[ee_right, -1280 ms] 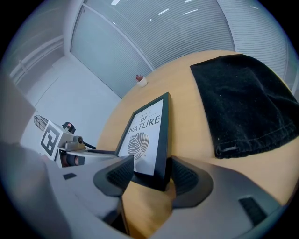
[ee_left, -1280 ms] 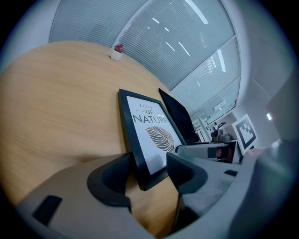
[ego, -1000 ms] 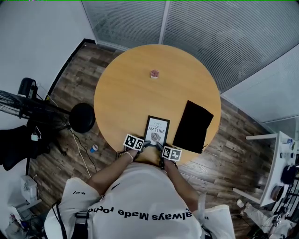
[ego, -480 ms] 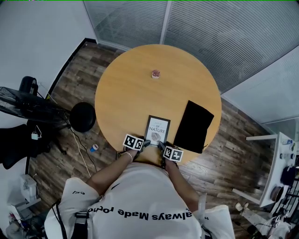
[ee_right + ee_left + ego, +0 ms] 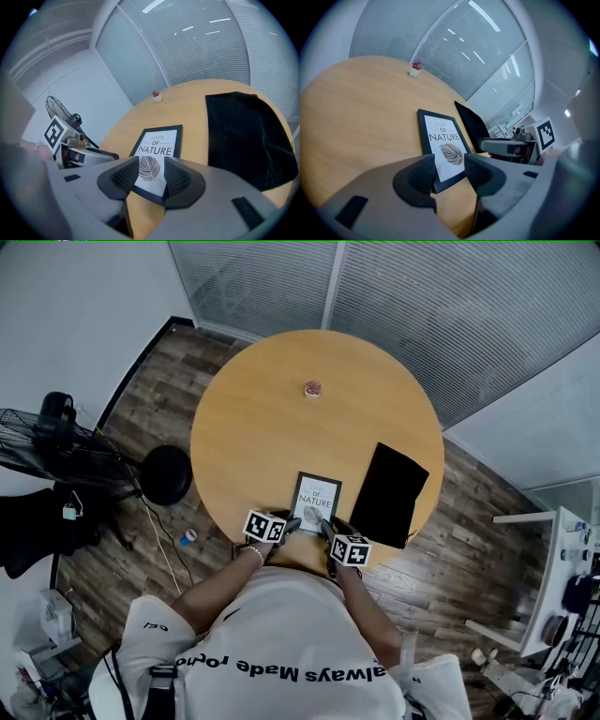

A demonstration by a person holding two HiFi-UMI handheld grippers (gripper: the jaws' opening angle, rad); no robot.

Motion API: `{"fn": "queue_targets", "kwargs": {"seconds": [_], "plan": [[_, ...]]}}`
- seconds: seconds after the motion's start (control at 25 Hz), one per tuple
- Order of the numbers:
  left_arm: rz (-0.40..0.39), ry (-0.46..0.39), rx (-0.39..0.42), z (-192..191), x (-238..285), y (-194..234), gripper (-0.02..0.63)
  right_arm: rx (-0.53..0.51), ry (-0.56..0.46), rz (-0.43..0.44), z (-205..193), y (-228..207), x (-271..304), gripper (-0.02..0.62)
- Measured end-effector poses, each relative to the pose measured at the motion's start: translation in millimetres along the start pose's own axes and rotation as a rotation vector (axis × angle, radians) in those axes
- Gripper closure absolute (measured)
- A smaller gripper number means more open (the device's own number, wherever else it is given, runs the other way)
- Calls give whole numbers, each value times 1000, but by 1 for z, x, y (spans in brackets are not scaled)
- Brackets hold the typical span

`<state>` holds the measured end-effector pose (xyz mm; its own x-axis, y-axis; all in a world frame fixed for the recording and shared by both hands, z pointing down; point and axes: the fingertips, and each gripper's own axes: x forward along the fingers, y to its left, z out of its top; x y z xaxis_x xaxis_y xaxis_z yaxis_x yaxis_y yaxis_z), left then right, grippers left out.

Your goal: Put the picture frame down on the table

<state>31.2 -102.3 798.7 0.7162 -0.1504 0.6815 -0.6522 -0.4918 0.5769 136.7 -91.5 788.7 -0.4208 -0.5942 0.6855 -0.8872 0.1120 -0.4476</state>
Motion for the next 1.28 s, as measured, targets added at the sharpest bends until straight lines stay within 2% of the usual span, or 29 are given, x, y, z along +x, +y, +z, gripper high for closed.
{"fn": "queue_targets", "kwargs": {"seconds": [0.36, 0.52, 0.88, 1.28], "plan": [[-25, -132, 64, 29, -32, -19, 465, -122, -92, 49, 31, 22, -29, 459], [-5, -210, 148, 50, -52, -29, 511, -177, -164, 63, 53, 34, -50, 470], [-24, -341, 257, 87, -89, -67, 543, -350, -301, 56, 98, 65, -93, 506], [-41, -459, 330, 122, -125, -104, 560, -394, -401, 85, 133, 94, -129, 522]]}}
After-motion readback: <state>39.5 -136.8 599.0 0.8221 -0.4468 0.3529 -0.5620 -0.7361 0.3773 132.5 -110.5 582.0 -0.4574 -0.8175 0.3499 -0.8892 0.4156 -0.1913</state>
